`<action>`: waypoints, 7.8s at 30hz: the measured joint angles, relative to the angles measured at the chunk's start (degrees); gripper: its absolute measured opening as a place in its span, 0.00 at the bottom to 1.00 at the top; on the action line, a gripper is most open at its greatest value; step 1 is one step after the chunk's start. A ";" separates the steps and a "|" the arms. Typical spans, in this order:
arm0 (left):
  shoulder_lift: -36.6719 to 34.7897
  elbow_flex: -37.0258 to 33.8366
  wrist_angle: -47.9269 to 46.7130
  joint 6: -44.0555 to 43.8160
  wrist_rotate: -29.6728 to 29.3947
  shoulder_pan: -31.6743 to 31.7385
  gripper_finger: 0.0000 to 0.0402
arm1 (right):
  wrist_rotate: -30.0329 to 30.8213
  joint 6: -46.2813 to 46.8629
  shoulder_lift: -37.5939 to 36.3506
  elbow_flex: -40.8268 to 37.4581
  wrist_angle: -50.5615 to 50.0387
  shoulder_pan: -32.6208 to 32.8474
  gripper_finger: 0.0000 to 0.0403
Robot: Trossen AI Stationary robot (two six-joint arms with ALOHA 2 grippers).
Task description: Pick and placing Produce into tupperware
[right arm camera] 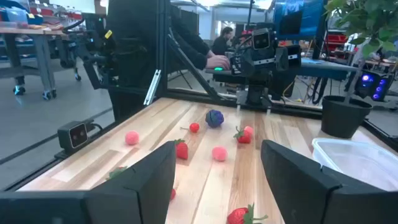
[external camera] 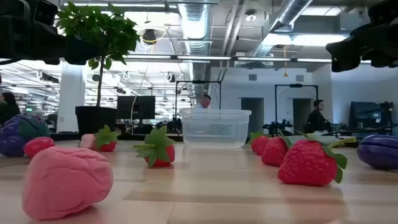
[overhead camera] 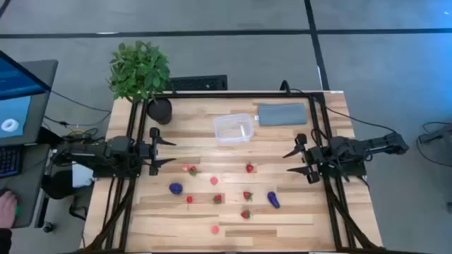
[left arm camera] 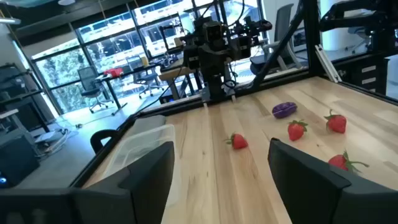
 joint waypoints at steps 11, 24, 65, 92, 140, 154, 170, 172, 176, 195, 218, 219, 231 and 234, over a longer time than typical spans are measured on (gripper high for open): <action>0.00 0.01 0.00 0.00 -0.02 0.01 0.62 | 0.00 -0.01 0.00 0.00 -0.01 0.00 0.65; 0.01 0.01 -0.01 0.00 -0.02 0.00 0.62 | 0.00 0.01 0.00 -0.01 -0.01 0.01 0.65; 0.00 0.01 -0.01 0.00 -0.01 0.01 0.62 | 0.00 -0.01 0.00 0.00 -0.01 0.01 0.65; 0.01 -0.10 5.12 -35.06 -4.97 0.00 0.62 | 0.00 0.00 0.00 0.00 0.00 0.01 0.65; 0.08 0.05 2.87 -62.62 -20.63 0.01 0.62 | 21.87 29.85 0.26 -0.01 30.16 -1.19 0.65; 0.16 -0.69 5.47 -68.87 -14.51 0.00 0.62 | 22.83 44.29 0.27 -0.01 28.79 -3.33 0.65; 0.16 -0.71 5.51 -67.61 -14.82 0.00 0.62 | 20.61 47.86 21.50 3.92 32.80 0.91 0.65; 0.16 -0.71 5.06 -68.37 -15.75 0.00 0.62 | 20.79 50.79 25.41 3.94 33.76 0.91 0.65; 0.16 -0.71 5.91 -70.91 -15.43 0.00 0.62 | 20.30 54.80 33.66 4.02 42.77 1.68 0.65; 8.82 5.63 18.00 -48.49 -4.83 -4.45 0.62 | 14.27 34.23 60.78 48.74 -20.39 5.06 0.65; 36.25 17.61 1.01 -42.95 -1.84 -10.86 0.62 | 17.92 25.96 81.37 53.06 -31.37 6.62 0.65; 35.76 17.63 -0.08 -43.05 -1.86 -10.86 0.62 | 17.96 26.60 82.35 53.06 -30.84 6.36 0.65; 28.38 17.63 -13.08 -46.07 -3.12 -10.84 0.62 | 18.84 36.55 91.72 53.06 -23.81 5.56 0.65; 26.68 17.63 -15.32 -46.11 -3.77 -10.84 0.62 | 19.99 43.38 92.11 53.06 -24.68 5.09 0.65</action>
